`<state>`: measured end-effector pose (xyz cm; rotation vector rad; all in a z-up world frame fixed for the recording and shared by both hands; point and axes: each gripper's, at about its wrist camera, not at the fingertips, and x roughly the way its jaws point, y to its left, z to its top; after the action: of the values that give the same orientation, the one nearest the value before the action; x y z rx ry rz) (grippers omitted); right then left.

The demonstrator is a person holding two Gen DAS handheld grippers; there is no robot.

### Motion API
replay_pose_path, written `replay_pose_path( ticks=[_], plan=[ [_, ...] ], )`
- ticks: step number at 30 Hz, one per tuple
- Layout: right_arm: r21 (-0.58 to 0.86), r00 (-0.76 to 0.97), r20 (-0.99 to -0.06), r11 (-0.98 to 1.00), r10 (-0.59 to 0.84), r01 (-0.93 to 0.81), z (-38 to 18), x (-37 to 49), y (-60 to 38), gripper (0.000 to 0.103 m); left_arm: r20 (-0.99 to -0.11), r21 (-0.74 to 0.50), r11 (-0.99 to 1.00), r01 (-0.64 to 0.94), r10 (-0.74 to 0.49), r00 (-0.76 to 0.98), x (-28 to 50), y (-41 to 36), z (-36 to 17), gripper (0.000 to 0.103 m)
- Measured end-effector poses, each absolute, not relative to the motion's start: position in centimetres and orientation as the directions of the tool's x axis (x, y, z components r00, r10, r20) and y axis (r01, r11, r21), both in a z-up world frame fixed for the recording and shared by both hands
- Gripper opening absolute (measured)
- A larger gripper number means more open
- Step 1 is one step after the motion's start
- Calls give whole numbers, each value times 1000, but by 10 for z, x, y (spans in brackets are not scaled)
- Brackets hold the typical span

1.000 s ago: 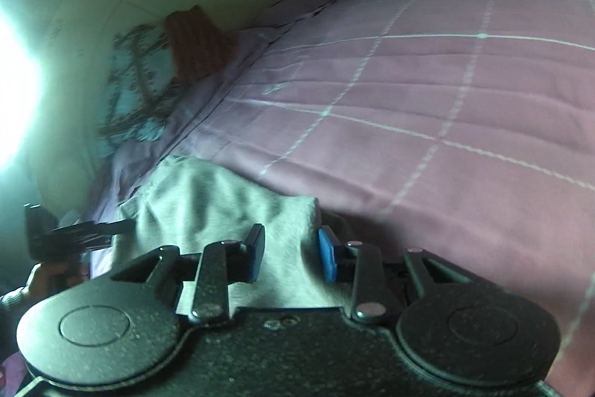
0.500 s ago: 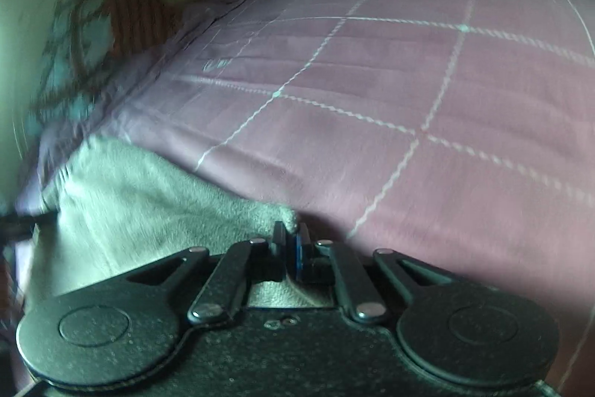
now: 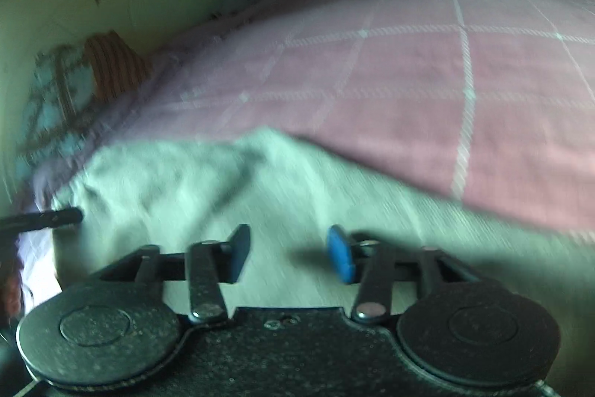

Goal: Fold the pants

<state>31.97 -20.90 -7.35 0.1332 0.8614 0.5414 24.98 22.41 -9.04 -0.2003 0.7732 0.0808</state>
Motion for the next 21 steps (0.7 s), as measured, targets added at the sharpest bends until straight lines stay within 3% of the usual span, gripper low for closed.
replay_pose_path(
  ticks=[2,6,10,12,13,15,18,21],
  plan=[
    [333,538,-694,876,478,-349,-73,311,-243,40,-701,-149,980,-132,-11,713,245,225,-90,74],
    [343,647,-680,930,345,-135,-66,283,-351,40,-702,-142,984,-107,-24,712,238,225,-92,74],
    [360,720,-677,921,151,146,-61,248,-471,19,-704,-125,985,-116,-6,710,239,218,-93,74],
    [362,729,-680,898,70,251,-57,231,-510,18,-704,-139,979,-147,7,710,241,216,-86,74],
    [373,724,-686,889,71,265,-55,227,-518,18,-689,-168,973,-159,0,725,241,216,-80,74],
    [359,732,-679,897,60,258,-43,223,-510,32,-653,-195,967,-164,-3,758,246,211,-68,74],
    [391,764,-621,913,172,112,-25,239,-462,33,-636,-173,977,-124,-15,772,268,195,-57,74],
    [415,736,-591,907,329,-73,-19,280,-377,33,-647,-64,997,-52,-2,762,295,173,-53,74]
  ],
)
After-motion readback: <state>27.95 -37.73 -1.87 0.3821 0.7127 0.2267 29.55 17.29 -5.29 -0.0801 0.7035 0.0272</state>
